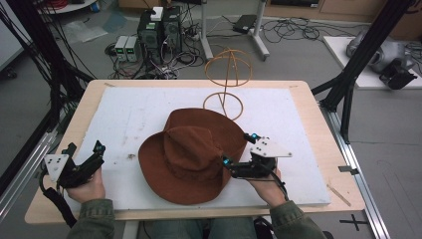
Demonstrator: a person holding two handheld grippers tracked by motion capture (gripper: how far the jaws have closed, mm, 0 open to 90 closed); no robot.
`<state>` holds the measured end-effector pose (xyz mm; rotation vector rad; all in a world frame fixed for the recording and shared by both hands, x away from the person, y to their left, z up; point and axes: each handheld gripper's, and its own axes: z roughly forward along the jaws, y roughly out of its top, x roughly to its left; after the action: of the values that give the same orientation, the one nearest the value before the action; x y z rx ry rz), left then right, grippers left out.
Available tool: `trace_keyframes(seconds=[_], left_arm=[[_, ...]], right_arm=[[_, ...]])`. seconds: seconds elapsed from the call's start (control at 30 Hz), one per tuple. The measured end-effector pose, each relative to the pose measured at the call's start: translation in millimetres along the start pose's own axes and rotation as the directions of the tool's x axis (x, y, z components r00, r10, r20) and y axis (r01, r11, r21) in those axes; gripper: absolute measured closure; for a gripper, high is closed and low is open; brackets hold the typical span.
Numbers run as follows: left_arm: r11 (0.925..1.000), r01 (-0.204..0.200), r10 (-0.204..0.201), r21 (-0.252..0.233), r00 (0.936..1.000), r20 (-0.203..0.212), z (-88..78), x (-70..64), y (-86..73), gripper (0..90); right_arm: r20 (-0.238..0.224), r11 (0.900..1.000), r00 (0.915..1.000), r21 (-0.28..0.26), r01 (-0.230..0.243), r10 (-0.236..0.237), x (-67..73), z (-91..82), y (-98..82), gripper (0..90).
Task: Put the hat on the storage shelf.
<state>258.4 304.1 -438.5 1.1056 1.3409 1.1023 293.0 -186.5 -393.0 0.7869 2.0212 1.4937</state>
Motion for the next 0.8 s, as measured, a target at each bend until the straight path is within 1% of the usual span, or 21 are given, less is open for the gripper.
trace_keyframes(seconds=[0.07,0.1,0.13,0.2,0.23,0.27,0.3,0.33,0.37,0.4,0.43,0.47,0.5,0.53,0.57,0.6,0.63,0.67,0.73,0.77,0.8], left_arm=[[1.0,0.001,-0.001,0.001,1.0,0.003,0.1,-0.3,0.2,16.4],[1.0,0.001,-0.001,0.0,1.0,0.004,0.0,-0.4,0.3,16.4],[1.0,0.0,0.0,0.001,1.0,0.003,-0.1,-0.5,0.4,16.4],[1.0,0.0,0.0,0.001,1.0,0.004,0.0,-0.3,0.2,16.5],[1.0,0.0,0.0,0.002,1.0,0.003,-0.1,0.1,0.2,16.5],[1.0,0.001,-0.001,0.002,1.0,0.001,-0.1,0.7,0.2,16.5],[1.0,0.001,-0.001,0.002,1.0,0.001,-0.1,0.7,0.2,16.6],[1.0,0.002,-0.002,0.005,1.0,-0.001,-0.2,1.4,0.1,16.6],[1.0,0.002,-0.002,0.005,1.0,-0.001,-0.2,1.4,0.1,16.5],[1.0,0.003,-0.003,0.003,1.0,-0.006,-0.6,2.2,0.0,16.5],[1.0,0.003,-0.003,0.003,1.0,-0.006,-0.6,2.2,0.0,16.6],[1.0,0.005,-0.005,0.002,1.0,-0.007,-0.5,2.8,-0.1,16.6],[1.0,0.005,-0.005,0.002,1.0,-0.007,-0.5,2.8,-0.1,16.6],[1.0,0.005,-0.005,0.005,1.0,-0.007,-0.3,3.0,-0.5,16.6],[1.0,0.003,-0.003,0.006,1.0,-0.006,-0.3,3.0,-0.5,16.6],[1.0,0.003,-0.003,0.006,1.0,-0.006,-0.3,3.0,-0.5,16.6],[1.0,0.005,-0.005,0.005,1.0,-0.004,-0.1,2.7,-0.6,16.6],[1.0,0.005,-0.005,0.006,1.0,-0.001,-0.3,2.2,-0.3,16.5],[1.0,0.004,-0.004,0.003,1.0,-0.002,-0.4,2.2,-0.2,16.6],[1.0,0.006,-0.006,-0.001,1.0,-0.002,-0.2,2.5,0.0,16.6],[1.0,0.008,-0.008,0.001,1.0,-0.002,-0.2,2.9,-0.2,16.6]], right_arm=[[-0.025,0.998,0.9992,0.048,0.032,-0.031,4.1,7.6,-0.5,4.2],[-0.025,0.998,0.9992,0.048,0.032,-0.031,4.1,7.6,-0.5,4.2],[-0.034,0.997,0.9988,0.066,0.037,-0.035,6.2,11.9,-1.2,4.2],[-0.069,0.99,0.9967,0.129,0.051,-0.042,10.4,26.6,-4.0,4.2],[-0.069,0.99,0.9967,0.129,0.051,-0.042,10.4,26.6,-4.0,4.2],[-0.103,0.977,0.993,0.199,0.078,-0.058,13.1,39.1,-6.0,4.2],[-0.103,0.977,0.993,0.199,0.078,-0.058,13.1,39.1,-6.0,4.2],[-0.134,0.959,0.9885,0.265,0.104,-0.07,15.3,48.0,-6.9,6.6],[-0.134,0.959,0.9885,0.265,0.104,-0.07,15.3,48.0,-6.9,6.6],[-0.168,0.94,0.9834,0.321,0.12,-0.069,16.5,54.8,-5.8,18.8],[-0.168,0.94,0.9834,0.321,0.12,-0.069,16.5,54.8,-5.8,18.8],[-0.219,0.929,0.975,0.353,0.113,-0.035,16.2,56.3,-1.6,45.1],[-0.238,0.924,0.9709,0.365,0.115,-0.027,16.1,57.0,0.4,57.0],[-0.242,0.918,0.9702,0.382,0.109,-0.014,16.2,57.6,1.9,69.7],[-0.228,0.91,0.9736,0.403,0.092,0.002,16.3,58.3,2.8,79.7],[-0.218,0.9,0.9757,0.43,0.078,0.02,15.1,59.7,2.9,85.3],[-0.218,0.9,0.9757,0.43,0.078,0.02,15.1,59.7,2.9,85.3],[-0.208,0.89,0.9755,0.454,0.032,0.071,12.8,61.7,1.9,88.4],[-0.203,0.895,0.975,0.445,0.01,0.09,11.8,61.5,1.2,88.7],[-0.199,0.903,0.9763,0.43,0.01,0.084,11.9,61.1,0.8,88.8],[-0.197,0.905,0.9775,0.424,0.017,0.075,12.5,60.7,0.8,88.9]])
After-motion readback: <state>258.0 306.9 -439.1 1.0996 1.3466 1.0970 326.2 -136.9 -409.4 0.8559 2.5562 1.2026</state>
